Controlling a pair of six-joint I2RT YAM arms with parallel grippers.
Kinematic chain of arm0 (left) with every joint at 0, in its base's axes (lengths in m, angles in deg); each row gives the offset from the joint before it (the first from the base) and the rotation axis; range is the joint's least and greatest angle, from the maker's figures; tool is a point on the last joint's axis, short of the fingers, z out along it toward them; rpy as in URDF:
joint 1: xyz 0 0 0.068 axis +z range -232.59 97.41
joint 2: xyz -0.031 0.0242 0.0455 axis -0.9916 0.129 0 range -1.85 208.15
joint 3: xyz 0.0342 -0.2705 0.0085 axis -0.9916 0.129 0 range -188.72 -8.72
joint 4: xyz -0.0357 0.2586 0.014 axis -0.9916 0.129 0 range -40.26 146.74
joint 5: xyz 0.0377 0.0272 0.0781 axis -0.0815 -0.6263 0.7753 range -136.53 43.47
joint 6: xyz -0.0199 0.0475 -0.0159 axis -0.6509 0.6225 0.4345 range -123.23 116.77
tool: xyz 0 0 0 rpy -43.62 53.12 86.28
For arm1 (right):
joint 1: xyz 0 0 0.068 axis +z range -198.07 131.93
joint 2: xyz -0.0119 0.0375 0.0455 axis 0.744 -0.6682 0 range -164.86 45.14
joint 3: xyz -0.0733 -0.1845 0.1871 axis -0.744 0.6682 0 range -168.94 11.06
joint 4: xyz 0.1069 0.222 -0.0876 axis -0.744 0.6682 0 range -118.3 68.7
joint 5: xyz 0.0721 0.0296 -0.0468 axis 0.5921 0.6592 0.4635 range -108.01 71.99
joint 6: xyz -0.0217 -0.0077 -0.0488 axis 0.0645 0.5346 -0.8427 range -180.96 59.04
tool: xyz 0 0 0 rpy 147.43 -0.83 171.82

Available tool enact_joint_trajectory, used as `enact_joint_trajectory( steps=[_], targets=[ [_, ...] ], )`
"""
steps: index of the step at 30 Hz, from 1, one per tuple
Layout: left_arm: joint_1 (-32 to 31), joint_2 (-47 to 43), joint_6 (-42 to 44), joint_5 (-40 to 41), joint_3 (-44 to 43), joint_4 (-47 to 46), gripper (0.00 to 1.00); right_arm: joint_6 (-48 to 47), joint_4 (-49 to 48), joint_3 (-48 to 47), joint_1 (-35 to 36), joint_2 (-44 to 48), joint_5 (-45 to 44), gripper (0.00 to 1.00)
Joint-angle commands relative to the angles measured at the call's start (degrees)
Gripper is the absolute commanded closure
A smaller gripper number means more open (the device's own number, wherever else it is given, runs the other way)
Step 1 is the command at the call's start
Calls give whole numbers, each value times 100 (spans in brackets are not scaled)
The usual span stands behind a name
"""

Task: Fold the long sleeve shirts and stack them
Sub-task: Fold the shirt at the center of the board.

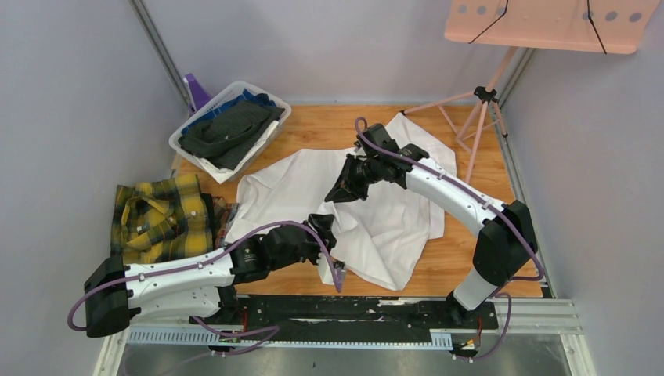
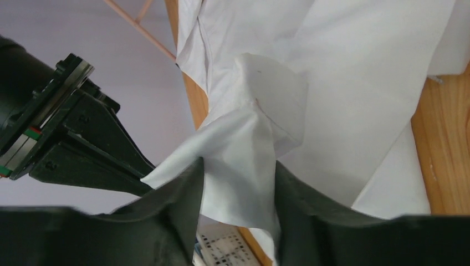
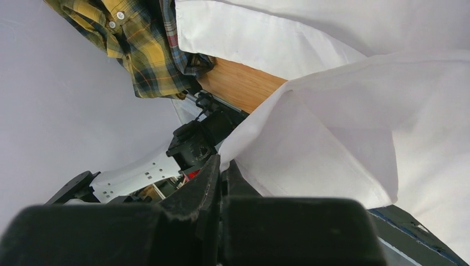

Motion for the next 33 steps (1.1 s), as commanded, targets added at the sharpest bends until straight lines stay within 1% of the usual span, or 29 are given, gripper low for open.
enact_joint_trajectory(
  steps=[1, 4, 6, 7, 8, 9, 10, 11, 13, 17, 19, 20, 21, 22, 24, 28, 33],
  targets=[
    [-36, -65, -25, 124, -193, -388, 58, 146, -311, 143, -23, 126, 61, 100],
    [-39, -64, -40, 157, -195, -412, 64, 159, -323, 224, -20, 155, 63, 100],
    [-37, -74, -12, 187, -205, -375, 69, 146, -324, 271, -26, 222, 25, 99],
    [-36, -89, -20, 206, -206, -368, 77, 101, -319, 283, -33, 254, -17, 94],
    [-36, -102, -74, 253, -218, -362, 82, 61, -297, 297, -61, 300, -63, 87],
    [-36, -123, -130, 283, -267, -366, 94, 18, -267, 333, -106, 352, -113, 80],
    [-32, -152, -289, 354, -297, -391, 98, -27, -234, 376, -187, 424, -156, 74],
    [-35, -169, -387, 382, -403, -412, 100, -70, -194, 427, -297, 513, -212, 71],
    [-36, -235, -699, 384, -644, -422, 100, -137, -150, 596, -571, 725, -267, 66],
    [-28, -117, -1534, 455, -1426, -421, 100, -441, 148, 1014, -1144, 1269, -623, 49],
    [-9, 30, -1918, 574, -1898, -431, 100, -599, 266, 1340, -1458, 1588, -870, 45],
    [14, 121, -2204, 600, -2253, -369, 100, -670, 318, 1588, -1600, 1731, -1023, 44],
    [20, 161, -2320, 593, -2428, -238, 100, -750, 322, 1780, -1757, 1856, -1112, 44],
    [30, 242, -2493, 565, -2707, -119, 100, -845, 323, 1947, -1867, 1938, -1205, 46],
    [33, 343, -2625, 567, -2987, 73, 100, -990, 313, 2206, -1996, 1989, -1386, 50],
    [45, 490, -2396, 651, -3206, 123, 100, -1273, 234, 2528, -2006, 1690, -1583, 57],
    [203, 657, -2122, 660, -3580, 352, 100, -1425, 153, 2835, -2017, 1405, -1912, 72]
  ],
)
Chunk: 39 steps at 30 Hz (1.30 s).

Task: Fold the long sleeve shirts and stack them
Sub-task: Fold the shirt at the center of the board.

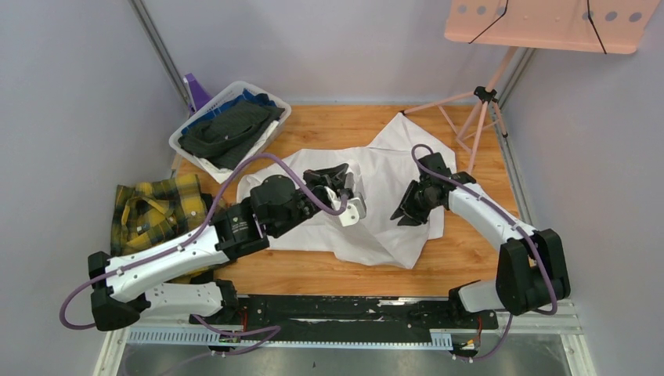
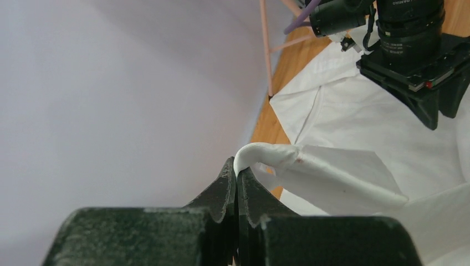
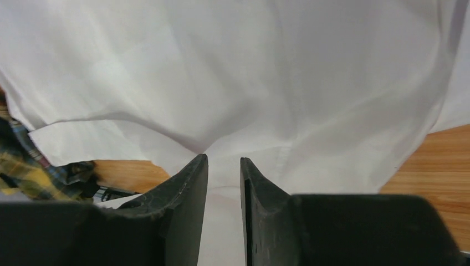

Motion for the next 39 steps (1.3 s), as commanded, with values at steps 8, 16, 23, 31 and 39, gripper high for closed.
enact_joint_trajectory(
  steps=[8, 16, 23, 31, 39],
  targets=[
    [186, 335, 83, 38, -1520, 924, 100, -235, 149, 754, -16, 186, -978, 86],
    [527, 356, 268, 221, -1712, 721, 100, -174, 722, 718, -635, 1444, -1155, 42],
    [768, 314, 405, 244, -1459, 542, 100, -115, 1003, 666, -1193, 2041, -1129, 34],
    [824, 316, 494, 208, -1497, 499, 100, 178, 516, 1178, -1193, 1409, -664, 35],
    [842, 284, 601, 191, -1463, 497, 100, 418, 72, 1284, -1191, 1082, -502, 74]
  ],
)
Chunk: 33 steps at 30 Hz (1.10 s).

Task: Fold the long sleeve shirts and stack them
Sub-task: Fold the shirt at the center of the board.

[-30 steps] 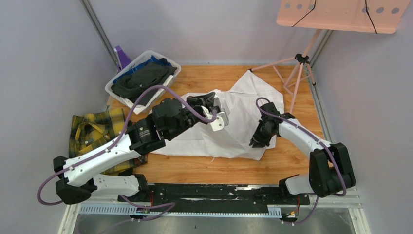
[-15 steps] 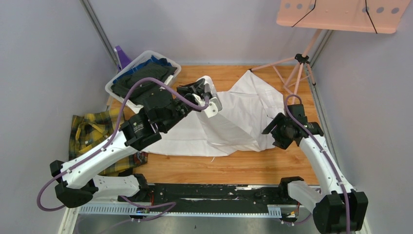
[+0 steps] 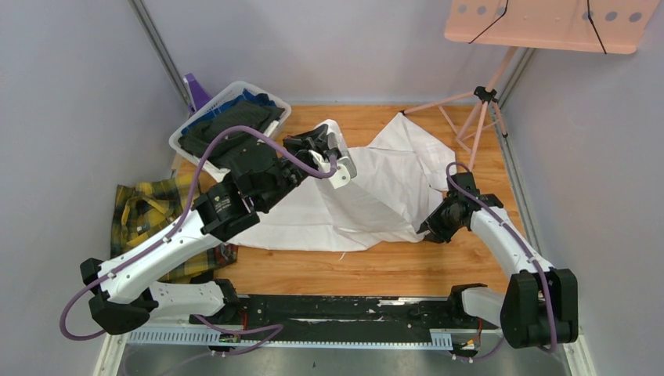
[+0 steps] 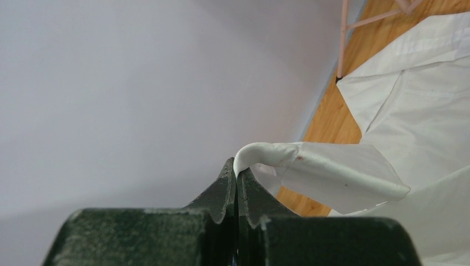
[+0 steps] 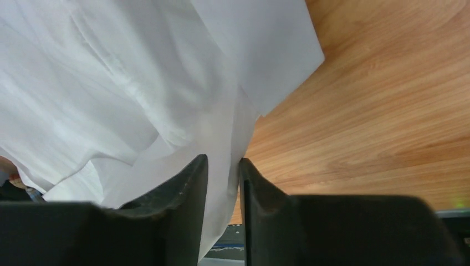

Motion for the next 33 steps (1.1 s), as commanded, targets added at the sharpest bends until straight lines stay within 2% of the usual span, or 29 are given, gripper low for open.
enact_joint_trajectory(
  steps=[1, 2, 3, 7, 15, 20, 23, 26, 30, 33],
  targets=[
    [31, -112, 154, -1, -14, -297, 100, 148, -419, 9, -4, -66, -47, 84],
    [27, -117, 165, -1, -6, -293, 100, 109, -330, -36, -12, -91, -162, 94],
    [31, -126, 173, 5, -5, -293, 100, 64, -183, -106, -18, -103, -312, 100],
    [65, -149, 180, 32, 5, -216, 100, -71, 466, -336, -78, 321, -831, 100],
    [183, -81, 112, 182, 283, -220, 100, 214, 1440, -177, -75, 1456, -714, 100],
    [348, 23, 252, 109, 543, -412, 100, 423, 1752, -170, -79, 1744, -1117, 100],
    [515, 163, 310, 15, 588, -537, 100, 510, 1909, -209, -78, 1835, -1296, 92],
    [664, 390, 283, -97, 638, -531, 100, 602, 2102, -220, -78, 1943, -1301, 75],
    [704, 534, 202, -317, 961, -673, 100, 676, 2355, -791, -79, 2120, -1601, 65],
    [700, 745, 110, -381, 1159, -798, 100, 583, 2308, -1458, -71, 2078, -1403, 64]
  ],
)
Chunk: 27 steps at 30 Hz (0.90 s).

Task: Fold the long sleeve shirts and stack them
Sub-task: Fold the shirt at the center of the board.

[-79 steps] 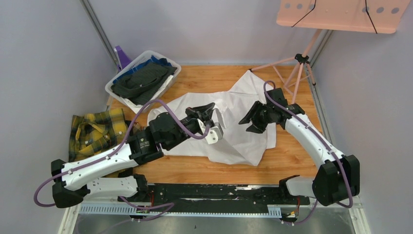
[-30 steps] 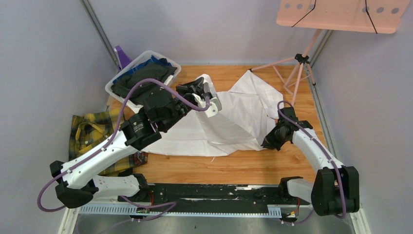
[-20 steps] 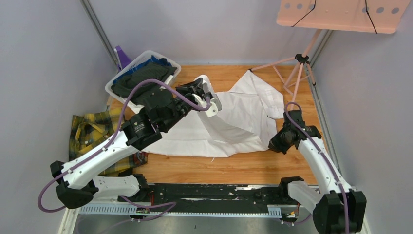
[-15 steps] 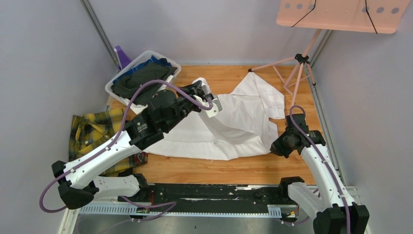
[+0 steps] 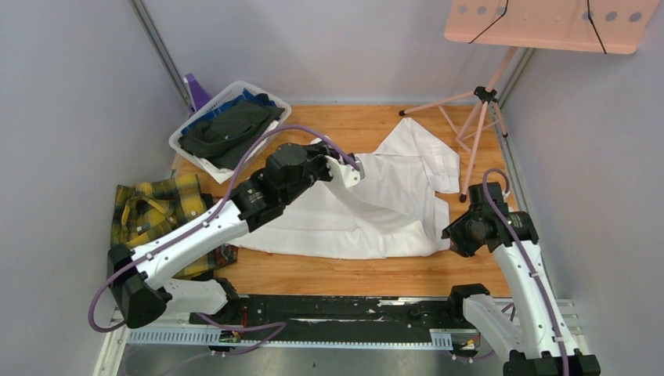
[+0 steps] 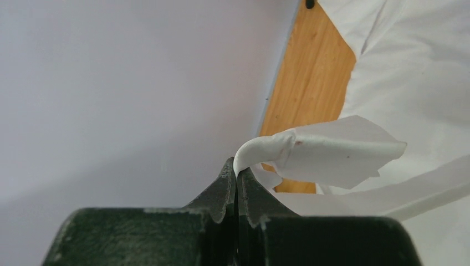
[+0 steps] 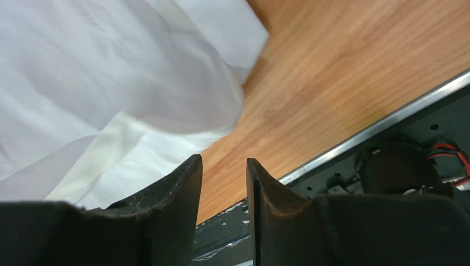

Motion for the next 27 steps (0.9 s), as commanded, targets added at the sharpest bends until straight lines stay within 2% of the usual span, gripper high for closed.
enact_joint_trajectory(
  steps=[1, 6, 8, 10, 12, 14, 18, 21, 27],
  targets=[
    [3, 244, -95, -230, 233, -530, 100, 2, -137, -974, 54, 76, 120, 65],
    [149, 731, -39, -161, 142, -681, 100, 389, -1642, -299, 1048, 89, 841, 80],
    [216, 907, -59, -113, -6, -685, 100, 661, -2266, 53, 1747, -145, 678, 82],
    [265, 1046, -32, -26, -126, -679, 100, 825, -2800, 330, 2132, -645, 661, 82],
    [273, 1149, 17, 91, -261, -681, 100, 846, -2959, 448, 2155, -1316, 604, 83],
    [283, 1185, 72, 161, -350, -679, 100, 841, -2980, 448, 2132, -1871, 139, 86],
    [284, 1276, 248, 172, -534, -1113, 100, 906, -2997, 739, 1648, -2386, -176, 89],
    [284, 1386, 367, 163, -781, -1137, 100, 1092, -2955, 1192, 1399, -2176, -336, 90],
    [287, 1380, 561, 138, -811, -1066, 100, 1482, -2726, 1752, 1338, -1047, -369, 92]
  ],
)
